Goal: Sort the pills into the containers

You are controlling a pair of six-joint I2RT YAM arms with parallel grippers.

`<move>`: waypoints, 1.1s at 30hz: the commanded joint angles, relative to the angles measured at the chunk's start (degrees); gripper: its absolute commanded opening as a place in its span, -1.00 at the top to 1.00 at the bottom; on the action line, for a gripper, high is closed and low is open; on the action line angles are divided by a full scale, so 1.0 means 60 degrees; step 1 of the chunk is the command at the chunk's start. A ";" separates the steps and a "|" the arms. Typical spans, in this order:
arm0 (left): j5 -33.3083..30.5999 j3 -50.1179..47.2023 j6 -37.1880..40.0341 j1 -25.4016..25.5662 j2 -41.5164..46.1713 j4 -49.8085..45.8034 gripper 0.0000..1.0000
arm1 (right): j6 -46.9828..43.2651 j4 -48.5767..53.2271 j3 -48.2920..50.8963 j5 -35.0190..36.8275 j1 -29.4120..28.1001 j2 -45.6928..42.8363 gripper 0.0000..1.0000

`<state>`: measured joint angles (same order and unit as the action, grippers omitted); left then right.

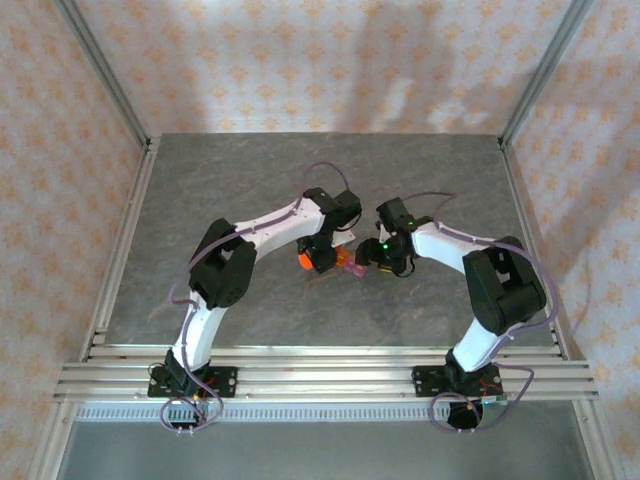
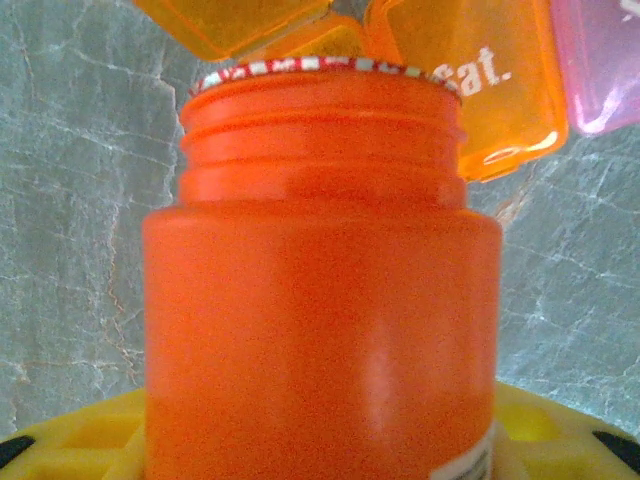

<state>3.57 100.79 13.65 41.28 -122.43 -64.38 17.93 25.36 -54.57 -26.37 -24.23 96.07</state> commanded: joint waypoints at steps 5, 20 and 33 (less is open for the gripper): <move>-0.0520 0.0469 0.0221 0.0137 -0.0403 -0.0794 1.00 | 0.0067 0.0240 -0.0052 0.0121 -0.0077 0.0248 -0.37; -0.0676 0.0678 0.0298 0.0152 -0.0592 -0.1020 1.00 | 0.0079 0.0235 -0.0060 0.0121 -0.0070 0.0292 -0.37; -0.0742 0.0957 0.0321 0.0146 -0.0427 -0.1136 1.00 | 0.0064 0.0226 -0.0089 0.0090 -0.0071 0.0350 -0.37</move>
<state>0.95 104.84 14.74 41.67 -124.44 -68.47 17.96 25.43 -54.68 -26.39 -24.23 96.27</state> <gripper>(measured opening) 0.511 0.684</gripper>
